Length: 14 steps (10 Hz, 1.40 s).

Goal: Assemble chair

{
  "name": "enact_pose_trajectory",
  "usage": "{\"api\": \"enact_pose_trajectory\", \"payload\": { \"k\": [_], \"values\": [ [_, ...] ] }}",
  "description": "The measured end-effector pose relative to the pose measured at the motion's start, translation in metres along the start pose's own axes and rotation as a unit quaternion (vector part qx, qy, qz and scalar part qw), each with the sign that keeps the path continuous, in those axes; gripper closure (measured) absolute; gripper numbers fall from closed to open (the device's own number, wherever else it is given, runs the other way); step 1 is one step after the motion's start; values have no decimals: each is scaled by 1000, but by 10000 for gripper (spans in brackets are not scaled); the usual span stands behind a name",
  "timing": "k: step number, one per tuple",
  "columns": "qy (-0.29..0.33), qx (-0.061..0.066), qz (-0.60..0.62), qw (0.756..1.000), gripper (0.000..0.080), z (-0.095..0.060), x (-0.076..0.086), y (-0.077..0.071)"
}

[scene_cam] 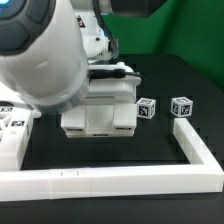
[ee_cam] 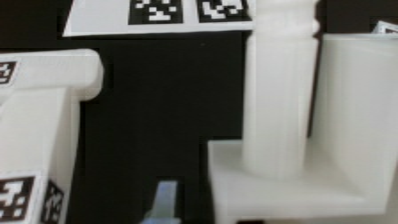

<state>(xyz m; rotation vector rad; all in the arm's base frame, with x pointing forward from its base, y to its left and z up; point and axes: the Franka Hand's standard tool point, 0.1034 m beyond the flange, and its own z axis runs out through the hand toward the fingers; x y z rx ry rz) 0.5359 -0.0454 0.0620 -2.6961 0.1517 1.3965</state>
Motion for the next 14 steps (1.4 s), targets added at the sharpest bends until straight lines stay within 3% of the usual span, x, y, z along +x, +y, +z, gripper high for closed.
{"api": "enact_pose_trajectory", "payload": {
  "k": [3,6,8,9,10,11,12,14],
  "values": [
    [-78,3,2,997,764,14,0,8],
    [-76,3,-2,997,764,22,-7,2],
    [-78,3,-1,997,764,27,-4,3],
    [-75,3,0,997,694,27,-2,4],
    [-73,3,0,997,694,27,0,4],
    [-74,4,0,997,506,28,0,5],
    [-75,5,1,997,506,29,1,6],
    [-75,6,2,997,197,30,4,9]
  ]
}}
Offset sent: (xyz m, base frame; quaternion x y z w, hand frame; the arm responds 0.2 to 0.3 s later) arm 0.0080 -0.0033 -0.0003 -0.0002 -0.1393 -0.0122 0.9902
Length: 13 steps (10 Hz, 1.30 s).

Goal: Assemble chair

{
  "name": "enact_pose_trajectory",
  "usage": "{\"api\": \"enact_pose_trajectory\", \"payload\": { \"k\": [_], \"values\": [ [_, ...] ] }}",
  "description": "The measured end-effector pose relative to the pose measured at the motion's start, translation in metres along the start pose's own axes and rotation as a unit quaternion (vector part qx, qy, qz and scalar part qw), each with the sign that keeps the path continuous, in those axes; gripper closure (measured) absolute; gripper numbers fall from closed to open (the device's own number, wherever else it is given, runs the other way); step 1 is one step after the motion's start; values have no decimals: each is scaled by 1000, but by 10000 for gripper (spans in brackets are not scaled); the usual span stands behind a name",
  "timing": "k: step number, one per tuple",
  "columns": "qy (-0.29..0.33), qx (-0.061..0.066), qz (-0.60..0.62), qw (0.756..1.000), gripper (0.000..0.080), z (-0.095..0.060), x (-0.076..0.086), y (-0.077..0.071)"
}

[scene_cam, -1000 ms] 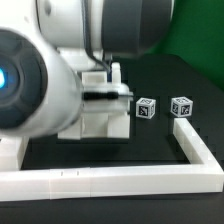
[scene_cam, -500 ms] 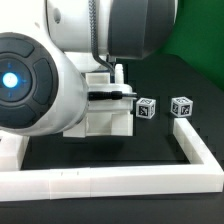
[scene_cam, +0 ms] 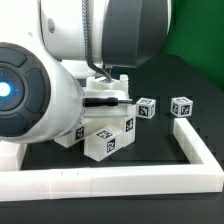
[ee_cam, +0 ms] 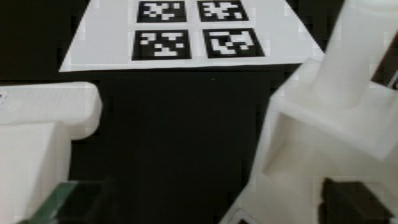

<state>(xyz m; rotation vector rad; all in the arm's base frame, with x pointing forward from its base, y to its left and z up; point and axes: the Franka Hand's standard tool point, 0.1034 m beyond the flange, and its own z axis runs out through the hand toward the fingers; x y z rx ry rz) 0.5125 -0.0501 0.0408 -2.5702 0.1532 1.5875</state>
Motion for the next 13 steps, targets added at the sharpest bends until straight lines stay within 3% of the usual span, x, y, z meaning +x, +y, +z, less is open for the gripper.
{"api": "enact_pose_trajectory", "payload": {
  "k": [3,6,8,9,10,13],
  "values": [
    [2,7,-18,1000,152,-3,-1,10],
    [26,15,-34,999,151,-23,-17,20],
    [31,15,-34,999,151,-25,-19,20],
    [89,9,-35,995,151,-38,-4,21],
    [144,5,-33,989,151,-47,-3,21],
    [260,-8,-61,964,151,-52,0,38]
  ]
}}
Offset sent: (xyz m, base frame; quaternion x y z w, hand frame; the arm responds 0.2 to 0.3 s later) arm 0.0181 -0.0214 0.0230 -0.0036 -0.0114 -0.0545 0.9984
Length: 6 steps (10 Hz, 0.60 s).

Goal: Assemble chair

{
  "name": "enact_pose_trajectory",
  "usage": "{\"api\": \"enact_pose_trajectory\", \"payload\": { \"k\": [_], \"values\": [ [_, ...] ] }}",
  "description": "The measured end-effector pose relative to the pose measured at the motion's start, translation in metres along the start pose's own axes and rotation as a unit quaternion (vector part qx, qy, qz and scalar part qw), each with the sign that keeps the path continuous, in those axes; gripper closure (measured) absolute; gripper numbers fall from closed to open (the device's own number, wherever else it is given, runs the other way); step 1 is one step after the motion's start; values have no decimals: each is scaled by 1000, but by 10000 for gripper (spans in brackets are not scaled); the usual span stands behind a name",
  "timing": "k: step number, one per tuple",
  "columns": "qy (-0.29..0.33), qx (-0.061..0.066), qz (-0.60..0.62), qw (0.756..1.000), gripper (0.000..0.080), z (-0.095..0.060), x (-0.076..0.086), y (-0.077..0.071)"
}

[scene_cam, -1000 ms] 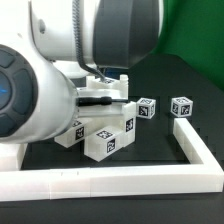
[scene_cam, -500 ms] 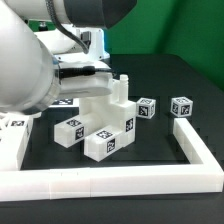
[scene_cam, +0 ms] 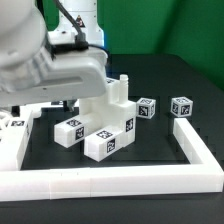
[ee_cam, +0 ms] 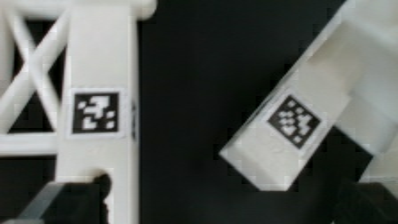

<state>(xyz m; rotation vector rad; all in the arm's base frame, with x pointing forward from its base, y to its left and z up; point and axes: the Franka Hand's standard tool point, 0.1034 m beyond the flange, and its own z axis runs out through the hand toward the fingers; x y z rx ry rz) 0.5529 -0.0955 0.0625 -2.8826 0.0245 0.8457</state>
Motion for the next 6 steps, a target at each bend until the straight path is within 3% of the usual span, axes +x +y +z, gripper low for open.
{"api": "enact_pose_trajectory", "payload": {
  "k": [1,3,6],
  "values": [
    [39,-8,-13,999,151,-6,6,7],
    [100,-10,-15,995,151,-28,8,16],
    [204,-31,-7,979,151,-31,17,25]
  ]
}}
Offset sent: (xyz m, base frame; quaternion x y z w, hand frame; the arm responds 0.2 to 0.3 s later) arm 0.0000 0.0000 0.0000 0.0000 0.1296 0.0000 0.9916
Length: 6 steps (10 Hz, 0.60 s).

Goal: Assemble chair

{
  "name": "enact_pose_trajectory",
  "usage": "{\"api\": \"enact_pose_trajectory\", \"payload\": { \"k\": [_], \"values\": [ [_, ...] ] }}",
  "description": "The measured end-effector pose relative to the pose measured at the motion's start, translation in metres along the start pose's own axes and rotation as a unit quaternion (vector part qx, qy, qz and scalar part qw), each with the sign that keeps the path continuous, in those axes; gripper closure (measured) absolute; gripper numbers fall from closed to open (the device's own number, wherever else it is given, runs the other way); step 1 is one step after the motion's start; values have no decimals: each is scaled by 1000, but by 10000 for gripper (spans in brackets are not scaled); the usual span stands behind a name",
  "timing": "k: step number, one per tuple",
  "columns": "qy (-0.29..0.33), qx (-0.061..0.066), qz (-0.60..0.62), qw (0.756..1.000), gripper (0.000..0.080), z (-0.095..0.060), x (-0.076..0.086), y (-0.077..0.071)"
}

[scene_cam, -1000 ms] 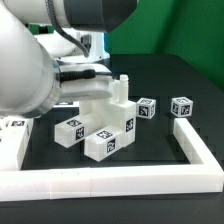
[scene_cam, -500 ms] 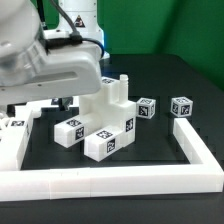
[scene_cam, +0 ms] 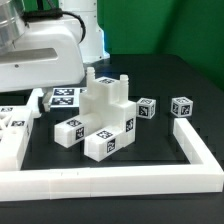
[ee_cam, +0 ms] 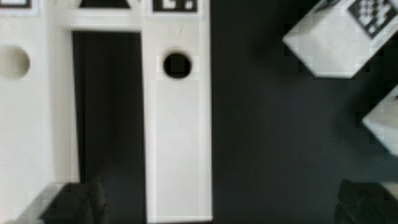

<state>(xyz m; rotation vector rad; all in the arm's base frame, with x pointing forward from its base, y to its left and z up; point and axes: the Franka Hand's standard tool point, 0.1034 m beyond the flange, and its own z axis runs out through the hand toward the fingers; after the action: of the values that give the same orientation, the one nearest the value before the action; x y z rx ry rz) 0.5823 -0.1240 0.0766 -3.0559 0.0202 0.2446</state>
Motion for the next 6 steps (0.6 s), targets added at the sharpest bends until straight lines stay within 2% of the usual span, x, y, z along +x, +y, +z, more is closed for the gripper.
{"api": "enact_pose_trajectory", "payload": {
  "k": [1,2,3,6],
  "values": [
    [-1,-2,17,1000,151,3,-4,1],
    [-9,-12,61,998,151,12,-5,3],
    [-2,-30,76,997,151,18,-1,7],
    [-3,-31,77,997,151,22,-2,9]
  ]
}}
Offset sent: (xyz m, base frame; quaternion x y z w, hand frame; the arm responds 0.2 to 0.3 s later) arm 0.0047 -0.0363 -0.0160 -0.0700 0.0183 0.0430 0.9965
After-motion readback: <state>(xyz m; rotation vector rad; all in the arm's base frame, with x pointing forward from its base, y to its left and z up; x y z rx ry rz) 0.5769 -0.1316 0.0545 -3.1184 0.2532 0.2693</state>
